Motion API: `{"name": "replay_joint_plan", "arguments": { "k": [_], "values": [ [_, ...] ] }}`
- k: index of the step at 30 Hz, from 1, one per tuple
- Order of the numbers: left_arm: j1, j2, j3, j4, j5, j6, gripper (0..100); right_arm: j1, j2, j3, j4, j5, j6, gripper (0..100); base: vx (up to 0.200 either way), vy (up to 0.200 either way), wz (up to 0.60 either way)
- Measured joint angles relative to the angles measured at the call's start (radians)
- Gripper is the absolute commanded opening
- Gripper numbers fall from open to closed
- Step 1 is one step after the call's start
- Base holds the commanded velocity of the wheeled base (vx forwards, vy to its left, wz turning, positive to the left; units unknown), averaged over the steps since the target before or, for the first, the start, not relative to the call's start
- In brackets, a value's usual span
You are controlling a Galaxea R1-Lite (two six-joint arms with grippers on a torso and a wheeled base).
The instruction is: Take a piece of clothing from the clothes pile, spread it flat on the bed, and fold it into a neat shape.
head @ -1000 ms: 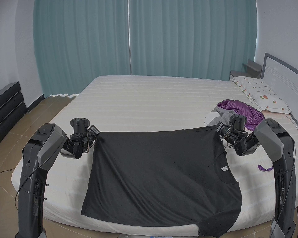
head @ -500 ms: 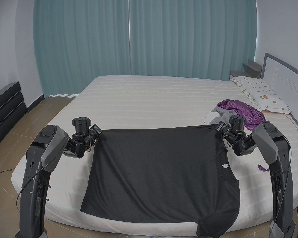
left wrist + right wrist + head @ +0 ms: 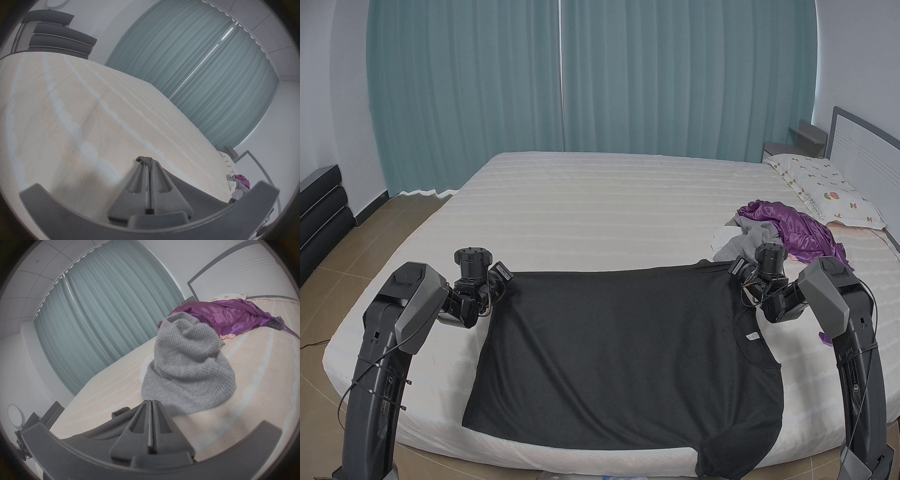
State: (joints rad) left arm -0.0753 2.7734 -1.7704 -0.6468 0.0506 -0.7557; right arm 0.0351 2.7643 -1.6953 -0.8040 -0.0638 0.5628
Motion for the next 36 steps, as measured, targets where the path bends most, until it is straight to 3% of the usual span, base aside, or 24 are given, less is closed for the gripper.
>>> {"name": "replay_joint_plan", "arguments": {
  "k": [10, 11, 12, 13, 20, 27, 36],
  "values": [
    [-0.002, 0.011, 0.0, 0.001, -0.001, 0.0, 0, 0.007, 0.035, 0.004, 0.003, -0.001, -0.002, 0, 0.0, 0.0, 0.0],
    [-0.003, 0.011, 0.0, 0.001, -0.001, 0.0, 0, 0.008, 0.039, 0.004, 0.003, -0.001, -0.002, 100, 0.0, 0.0, 0.0],
    [-0.003, 0.012, 0.0, 0.001, -0.001, 0.0, 0, 0.01, 0.041, 0.004, 0.003, -0.001, -0.001, 100, 0.0, 0.0, 0.0],
    [-0.003, 0.012, 0.0, 0.001, -0.001, 0.0, 100, 0.011, 0.043, 0.004, 0.004, -0.001, -0.002, 100, 0.0, 0.0, 0.0],
    [-0.008, 0.011, 0.01, -0.004, 0.006, 0.0, 100, 0.019, 0.029, 0.029, -0.013, 0.002, 0.008, 100, 0.0, 0.0, 0.0],
    [-0.002, -0.023, 0.037, -0.002, 0.009, 0.0, 100, 0.014, -0.06, 0.161, -0.067, 0.02, 0.054, 100, 0.0, 0.0, 0.0],
    [0.018, -0.211, 0.26, -0.007, -0.005, -0.007, 100, 0.011, -0.258, 0.511, -0.181, 0.101, 0.12, 100, 0.0, 0.0, 0.0]
  ]
}}
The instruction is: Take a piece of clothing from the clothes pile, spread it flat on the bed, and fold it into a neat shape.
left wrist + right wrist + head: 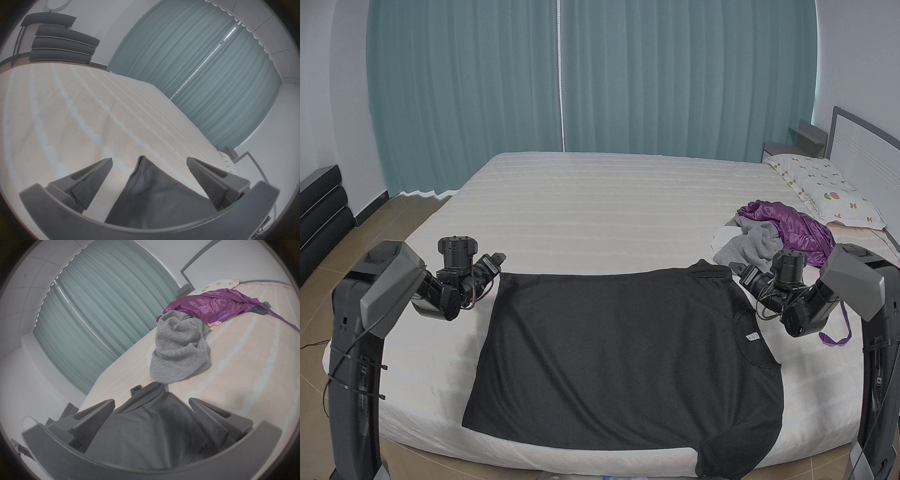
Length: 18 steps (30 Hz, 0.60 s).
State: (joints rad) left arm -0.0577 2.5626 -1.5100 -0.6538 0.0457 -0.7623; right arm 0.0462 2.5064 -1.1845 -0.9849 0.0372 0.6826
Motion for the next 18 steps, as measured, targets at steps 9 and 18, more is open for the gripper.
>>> {"name": "replay_joint_plan", "arguments": {
  "k": [9, 18],
  "values": [
    [0.014, -0.266, 0.413, -0.021, -0.075, -0.018, 100, 0.0, -0.222, 0.413, -0.148, 0.098, 0.083, 100, 0.0, 0.0, 0.0],
    [-0.007, -0.49, 0.833, -0.111, -0.136, -0.066, 100, -0.001, -0.379, 0.828, -0.349, 0.187, 0.129, 100, 0.0, 0.0, 0.0]
  ]
}}
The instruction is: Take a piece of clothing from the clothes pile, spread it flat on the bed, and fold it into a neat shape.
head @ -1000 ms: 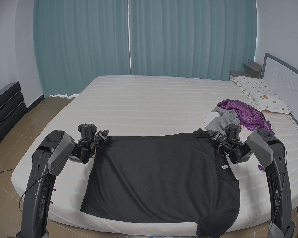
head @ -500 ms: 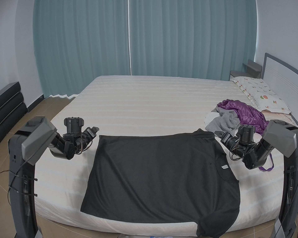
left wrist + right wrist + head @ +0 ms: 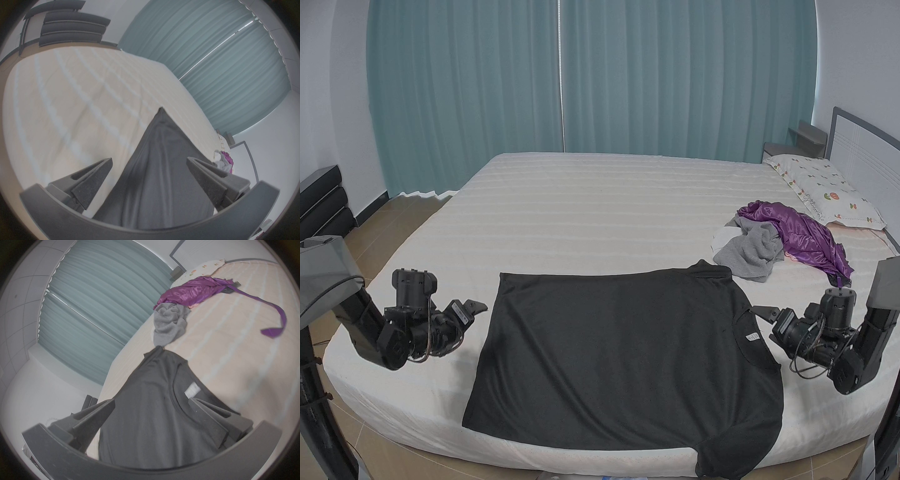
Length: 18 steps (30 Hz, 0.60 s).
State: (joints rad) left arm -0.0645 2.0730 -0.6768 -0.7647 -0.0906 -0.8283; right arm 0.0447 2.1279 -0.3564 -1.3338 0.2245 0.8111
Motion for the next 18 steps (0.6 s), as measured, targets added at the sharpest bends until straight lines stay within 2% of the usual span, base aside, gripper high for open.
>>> {"name": "replay_joint_plan", "arguments": {
  "k": [5, 8, 14, 18],
  "values": [
    [-0.017, -0.094, 0.194, -0.056, -0.06, -0.036, 100, 0.002, -0.048, 0.172, -0.096, 0.027, 0.032, 100, 0.0, 0.0, 0.0],
    [-0.024, -0.128, 0.258, -0.074, -0.09, -0.046, 100, 0.004, -0.063, 0.228, -0.122, 0.035, 0.045, 100, 0.0, 0.0, 0.0],
    [-0.027, -0.157, 0.323, -0.085, -0.11, -0.057, 100, 0.006, -0.073, 0.296, -0.15, 0.065, 0.053, 100, -0.2, 0.0, 0.0],
    [-0.027, -0.164, 0.359, -0.098, -0.112, -0.062, 100, 0.014, -0.075, 0.323, -0.185, 0.067, 0.054, 100, 0.0, 0.0, 0.0]
  ]
}}
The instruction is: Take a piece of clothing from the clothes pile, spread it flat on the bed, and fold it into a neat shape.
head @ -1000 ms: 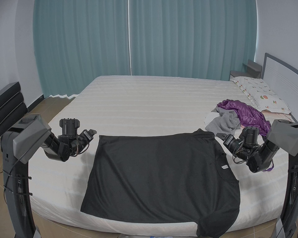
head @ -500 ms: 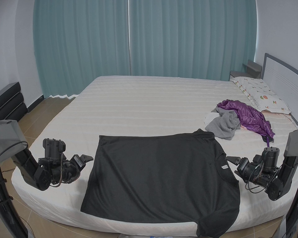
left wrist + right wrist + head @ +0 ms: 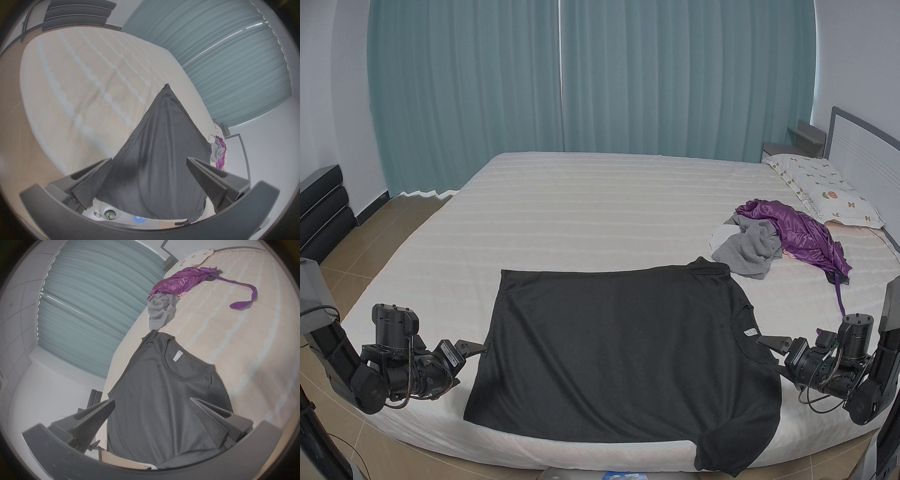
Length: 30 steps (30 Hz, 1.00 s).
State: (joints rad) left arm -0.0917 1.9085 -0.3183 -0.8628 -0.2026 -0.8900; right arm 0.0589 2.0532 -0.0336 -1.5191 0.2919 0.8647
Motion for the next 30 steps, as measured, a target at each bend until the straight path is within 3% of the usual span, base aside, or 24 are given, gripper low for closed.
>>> {"name": "replay_joint_plan", "arguments": {
  "k": [13, 30],
  "values": [
    [-0.003, 0.007, 0.046, -0.069, -0.031, -0.063, 100, -0.006, 0.034, 0.016, -0.03, 0.019, -0.002, 100, 0.0, 0.0, 0.0],
    [-0.028, 0.06, 0.051, -0.103, -0.009, -0.059, 100, -0.098, 0.091, 0.016, -0.034, 0.059, -0.026, 100, 0.0, 0.0, 0.0]
  ]
}}
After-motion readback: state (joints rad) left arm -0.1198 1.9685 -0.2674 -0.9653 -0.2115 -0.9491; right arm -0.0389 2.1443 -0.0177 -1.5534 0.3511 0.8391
